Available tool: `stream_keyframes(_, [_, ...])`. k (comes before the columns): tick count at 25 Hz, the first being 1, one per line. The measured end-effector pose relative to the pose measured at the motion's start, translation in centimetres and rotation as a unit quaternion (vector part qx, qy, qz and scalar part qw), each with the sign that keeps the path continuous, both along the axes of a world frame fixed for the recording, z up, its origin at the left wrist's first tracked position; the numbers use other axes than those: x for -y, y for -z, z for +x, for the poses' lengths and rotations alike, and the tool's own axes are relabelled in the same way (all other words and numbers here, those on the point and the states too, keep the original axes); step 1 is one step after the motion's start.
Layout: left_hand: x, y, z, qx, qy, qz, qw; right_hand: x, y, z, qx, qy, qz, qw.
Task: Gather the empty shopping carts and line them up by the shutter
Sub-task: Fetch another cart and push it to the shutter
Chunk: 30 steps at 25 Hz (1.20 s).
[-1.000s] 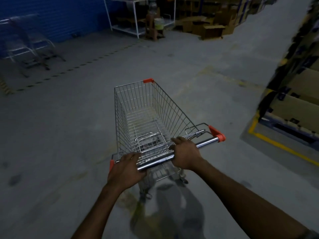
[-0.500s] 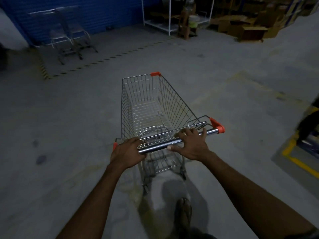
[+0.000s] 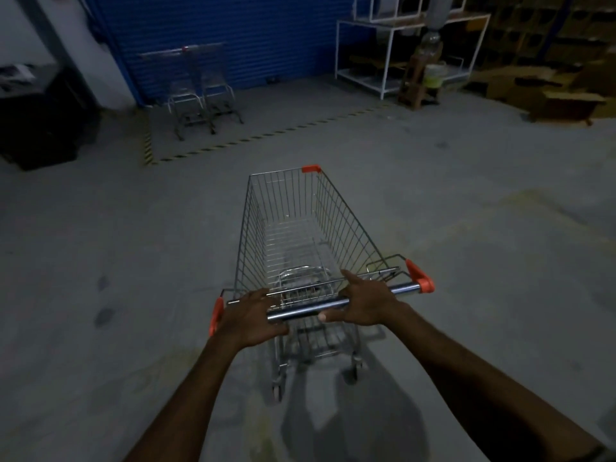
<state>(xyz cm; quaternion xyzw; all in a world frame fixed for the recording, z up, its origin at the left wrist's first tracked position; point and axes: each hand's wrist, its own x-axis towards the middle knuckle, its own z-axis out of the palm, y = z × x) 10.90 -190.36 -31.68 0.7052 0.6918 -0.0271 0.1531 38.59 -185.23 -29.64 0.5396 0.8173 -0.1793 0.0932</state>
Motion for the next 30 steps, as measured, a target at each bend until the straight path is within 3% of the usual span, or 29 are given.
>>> stream_keyframes(5, [-6.7, 0.4, 0.1, 0.025, -0.027, 0.003, 0.999, -7.5, 1.1, -0.2, 0.007, -0.026, 0.024, 0.999])
stream_keyframes(11, [-16.3, 0.4, -0.9, 0.022, -0.041, 0.002, 0.999, -17.8, 1.0, -1.5, 0.001, -0.04, -0.011, 0.999])
stream_keyframes(16, [-25.8, -0.2, -2.6, 0.007, 0.012, 0.039, 0.999, -27.5, 0.5, -3.7, 0.013, -0.047, -0.022, 0.999])
stream_keyframes(24, [-43.0, -1.2, -6.0, 0.004, 0.024, 0.018, 1.0, -43.1, 1.8, -6.6, -0.008, -0.027, 0.081, 0.996])
stream_keyframes(30, [-55.5, -0.5, -7.8, 0.014, -0.004, 0.0, 1.0, -54.8, 1.4, -7.8, -0.031, -0.02, 0.076, 0.996])
